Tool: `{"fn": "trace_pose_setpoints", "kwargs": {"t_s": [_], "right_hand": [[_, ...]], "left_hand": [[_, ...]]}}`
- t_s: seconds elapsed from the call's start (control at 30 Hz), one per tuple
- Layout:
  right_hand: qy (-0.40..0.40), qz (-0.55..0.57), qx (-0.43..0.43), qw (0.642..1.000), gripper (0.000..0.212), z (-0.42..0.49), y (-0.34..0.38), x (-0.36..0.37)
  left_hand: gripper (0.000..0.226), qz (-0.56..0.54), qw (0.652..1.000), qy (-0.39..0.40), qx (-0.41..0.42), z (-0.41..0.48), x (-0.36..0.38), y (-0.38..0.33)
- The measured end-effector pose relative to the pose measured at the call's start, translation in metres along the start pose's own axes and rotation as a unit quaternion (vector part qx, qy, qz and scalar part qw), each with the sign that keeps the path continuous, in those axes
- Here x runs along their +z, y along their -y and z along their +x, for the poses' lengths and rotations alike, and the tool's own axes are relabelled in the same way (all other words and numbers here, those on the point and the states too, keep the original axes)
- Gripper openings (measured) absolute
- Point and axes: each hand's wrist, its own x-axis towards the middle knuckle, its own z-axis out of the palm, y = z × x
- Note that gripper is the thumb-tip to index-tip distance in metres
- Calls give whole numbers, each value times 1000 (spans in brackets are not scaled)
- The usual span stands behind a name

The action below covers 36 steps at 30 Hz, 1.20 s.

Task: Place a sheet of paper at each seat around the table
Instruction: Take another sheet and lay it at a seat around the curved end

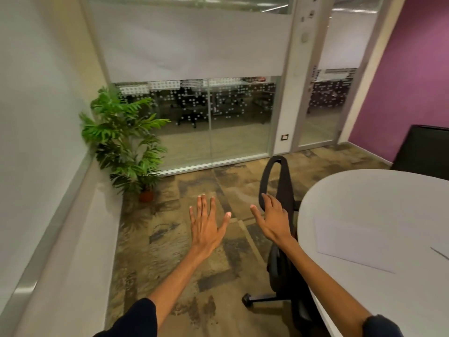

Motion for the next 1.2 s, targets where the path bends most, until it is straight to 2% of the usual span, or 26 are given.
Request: {"fn": "trace_pose_setpoints", "kwargs": {"t_s": [0.27, 0.73, 1.0, 1.2], "right_hand": [[59, -12, -64, 996, 70, 119, 46, 76], [83, 13, -36, 996, 68, 315, 45, 152], [63, 1, 7, 998, 70, 436, 23, 191], [19, -10, 65, 998, 63, 547, 11, 214]], "left_hand": [[83, 16, 997, -26, -74, 95, 5, 73], [82, 29, 993, -51, -103, 282, 34, 124], [85, -13, 997, -33, -75, 427, 85, 136], [87, -5, 1000, -19, -2, 566, 106, 155]]}}
